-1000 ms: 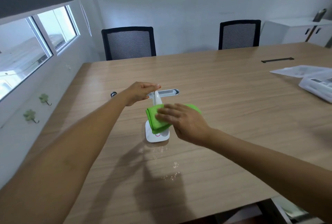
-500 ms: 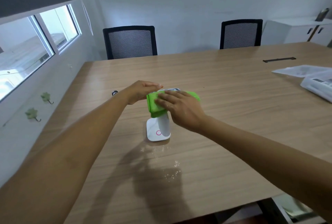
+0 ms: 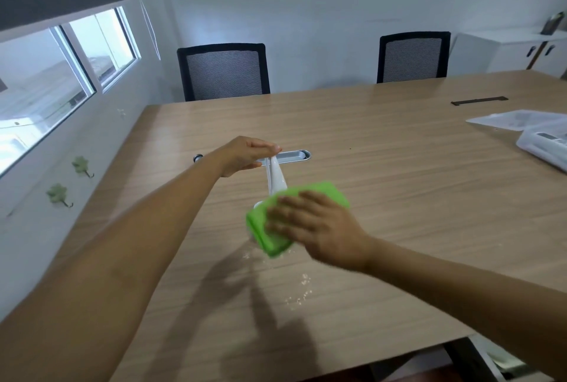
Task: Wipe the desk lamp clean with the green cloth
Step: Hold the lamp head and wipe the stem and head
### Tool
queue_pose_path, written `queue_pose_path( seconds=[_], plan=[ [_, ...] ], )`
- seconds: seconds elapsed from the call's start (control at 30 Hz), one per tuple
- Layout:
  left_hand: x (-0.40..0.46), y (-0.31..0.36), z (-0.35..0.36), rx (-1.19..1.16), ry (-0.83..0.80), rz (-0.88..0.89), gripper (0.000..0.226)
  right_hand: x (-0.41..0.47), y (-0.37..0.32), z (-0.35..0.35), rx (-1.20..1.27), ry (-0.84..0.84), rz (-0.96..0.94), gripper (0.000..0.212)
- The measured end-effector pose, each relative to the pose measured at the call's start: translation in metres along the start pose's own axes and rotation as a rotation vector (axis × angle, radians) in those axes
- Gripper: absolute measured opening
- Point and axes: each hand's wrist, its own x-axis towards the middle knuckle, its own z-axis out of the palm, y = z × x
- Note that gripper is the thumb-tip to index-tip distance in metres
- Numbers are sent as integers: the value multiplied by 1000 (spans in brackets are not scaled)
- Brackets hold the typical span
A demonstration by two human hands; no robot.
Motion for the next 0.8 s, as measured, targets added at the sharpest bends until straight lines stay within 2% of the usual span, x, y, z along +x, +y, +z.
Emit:
queue_pose_path(
  seconds=[0.07,0.13,0.23,0.37,0.47,0.53,0.8],
  plan=[
    [0,1,1,1,2,2,40,23,24,4,-32,3,154,50],
    [0,3,2,-18,-5,2,38,39,42,9,-24,-76,277,48],
    [-1,3,1,-13,-11,2,35,40,45,19,88,-138,340,49],
    [1,-1,-2,9,-3,1,31,-5,15,26,169,-152,237,50],
    [1,-1,-2,11,-10,-2,19,-49,-2,26,166,-196,14,48],
    [2,1,-2,16,-3,0,19,-65,-3,24,127,-208,-101,47],
    [5,0,-3,30,26,0,31,13,20,0,84,183,16,43]
  ],
)
